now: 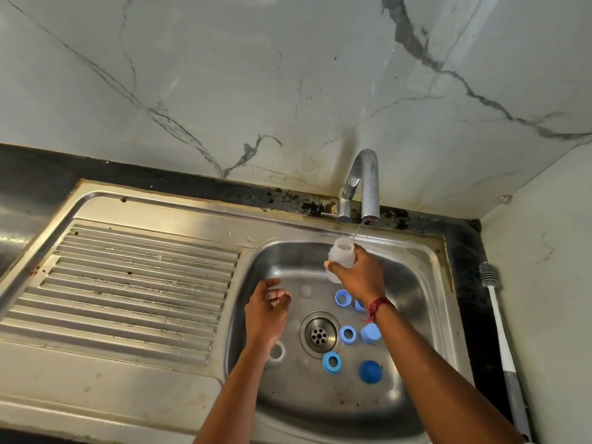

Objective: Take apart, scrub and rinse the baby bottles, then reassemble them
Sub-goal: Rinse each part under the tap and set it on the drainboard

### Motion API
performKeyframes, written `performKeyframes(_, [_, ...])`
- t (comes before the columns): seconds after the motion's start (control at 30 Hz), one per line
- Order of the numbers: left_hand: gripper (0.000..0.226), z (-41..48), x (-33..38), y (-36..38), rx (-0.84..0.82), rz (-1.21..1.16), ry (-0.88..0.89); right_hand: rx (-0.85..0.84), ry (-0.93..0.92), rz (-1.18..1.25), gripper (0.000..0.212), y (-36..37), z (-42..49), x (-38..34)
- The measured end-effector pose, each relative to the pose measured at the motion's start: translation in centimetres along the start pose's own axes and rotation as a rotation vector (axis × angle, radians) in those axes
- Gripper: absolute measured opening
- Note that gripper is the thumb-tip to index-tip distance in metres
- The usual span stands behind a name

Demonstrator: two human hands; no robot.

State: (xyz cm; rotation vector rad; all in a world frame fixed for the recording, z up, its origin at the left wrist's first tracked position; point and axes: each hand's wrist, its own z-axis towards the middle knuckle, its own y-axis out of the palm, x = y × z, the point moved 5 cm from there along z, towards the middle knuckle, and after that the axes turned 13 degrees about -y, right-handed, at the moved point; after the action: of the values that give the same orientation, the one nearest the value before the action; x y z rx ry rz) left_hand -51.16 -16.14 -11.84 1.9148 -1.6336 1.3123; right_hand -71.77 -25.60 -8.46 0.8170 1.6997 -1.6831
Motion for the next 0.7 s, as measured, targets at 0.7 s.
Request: performKeyframes(0.7, [0.023,0.0,0.1,-0.1,0.019,-0.036,-0.010,0.033,-0.014,0.117,0.050,-2.1,-0.1,1.8])
